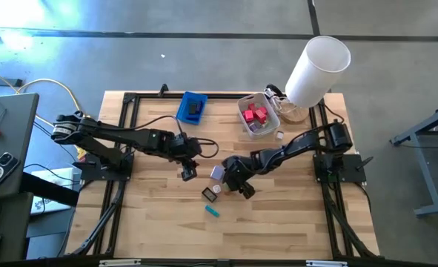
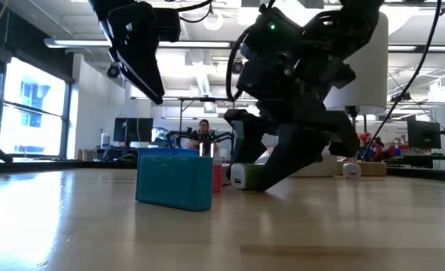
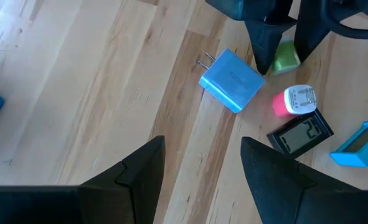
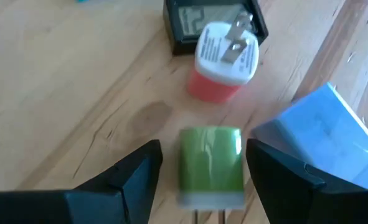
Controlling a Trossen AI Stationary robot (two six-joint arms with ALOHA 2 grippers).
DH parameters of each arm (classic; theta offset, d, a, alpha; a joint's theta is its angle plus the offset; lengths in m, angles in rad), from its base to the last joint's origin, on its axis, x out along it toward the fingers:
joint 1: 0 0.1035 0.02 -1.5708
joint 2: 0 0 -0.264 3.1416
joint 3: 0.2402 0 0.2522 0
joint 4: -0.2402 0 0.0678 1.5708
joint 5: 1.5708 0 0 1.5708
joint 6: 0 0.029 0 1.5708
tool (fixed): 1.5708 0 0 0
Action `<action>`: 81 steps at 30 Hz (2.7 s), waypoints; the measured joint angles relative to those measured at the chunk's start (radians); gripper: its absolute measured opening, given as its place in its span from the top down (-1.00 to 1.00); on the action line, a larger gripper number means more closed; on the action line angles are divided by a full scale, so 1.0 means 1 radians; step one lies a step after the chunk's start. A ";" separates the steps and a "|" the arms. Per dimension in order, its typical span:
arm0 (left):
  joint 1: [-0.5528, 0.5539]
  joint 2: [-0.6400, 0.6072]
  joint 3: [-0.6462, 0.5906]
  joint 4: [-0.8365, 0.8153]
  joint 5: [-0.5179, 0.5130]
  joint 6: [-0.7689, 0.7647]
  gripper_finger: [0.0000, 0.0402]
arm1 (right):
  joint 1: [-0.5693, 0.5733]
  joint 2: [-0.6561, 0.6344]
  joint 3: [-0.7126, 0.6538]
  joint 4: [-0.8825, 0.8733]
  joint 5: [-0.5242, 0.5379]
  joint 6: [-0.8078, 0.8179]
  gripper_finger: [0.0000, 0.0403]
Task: Pick & Place Office items
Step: Put the green charger adapter into the white bin
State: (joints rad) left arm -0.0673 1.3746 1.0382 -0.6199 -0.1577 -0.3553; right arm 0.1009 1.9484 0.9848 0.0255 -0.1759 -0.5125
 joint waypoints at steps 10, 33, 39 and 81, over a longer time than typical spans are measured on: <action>0.000 0.000 0.000 0.000 0.000 0.011 0.00 | 0.004 0.000 -0.002 0.068 0.020 0.072 -0.14; 0.000 0.015 0.000 -0.001 -0.001 0.011 0.00 | 0.005 -0.002 -0.002 -0.025 0.020 0.229 0.42; -0.001 0.066 0.000 0.000 0.001 -0.015 0.00 | 0.021 -0.019 -0.002 -0.060 0.092 0.334 0.42; -0.109 0.090 0.000 -0.035 0.017 -0.064 0.00 | -0.408 -0.401 0.164 -0.719 0.618 0.702 0.41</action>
State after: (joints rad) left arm -0.1760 1.4643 1.0378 -0.6554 -0.1405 -0.4198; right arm -0.3074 1.5475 1.1483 -0.6931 0.4418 0.1894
